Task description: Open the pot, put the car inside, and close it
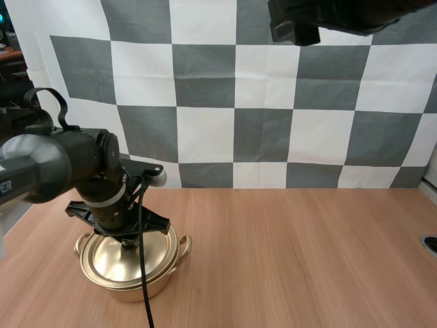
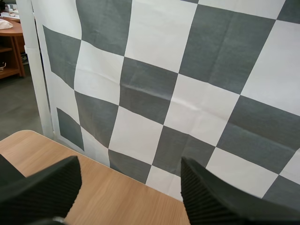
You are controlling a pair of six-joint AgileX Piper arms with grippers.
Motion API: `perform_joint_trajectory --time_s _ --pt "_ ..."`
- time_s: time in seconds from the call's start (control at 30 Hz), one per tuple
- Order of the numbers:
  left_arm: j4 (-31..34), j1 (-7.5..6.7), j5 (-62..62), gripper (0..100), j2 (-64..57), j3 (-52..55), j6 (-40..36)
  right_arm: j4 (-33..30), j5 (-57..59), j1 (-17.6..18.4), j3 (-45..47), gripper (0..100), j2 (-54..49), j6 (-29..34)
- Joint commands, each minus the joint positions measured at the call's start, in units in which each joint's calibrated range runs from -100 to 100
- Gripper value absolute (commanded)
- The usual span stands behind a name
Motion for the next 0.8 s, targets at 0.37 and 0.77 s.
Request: perform_joint_trajectory --time_s 0.37,0.77 --pt "1.3 0.0 2.1 1 0.0 0.0 0.5 0.6 0.0 0.0 0.0 100 0.0 0.0" --pt "1.3 0.0 3.2 68 0.0 0.0 5.6 4.7 0.0 0.0 0.0 100 0.0 -1.8"
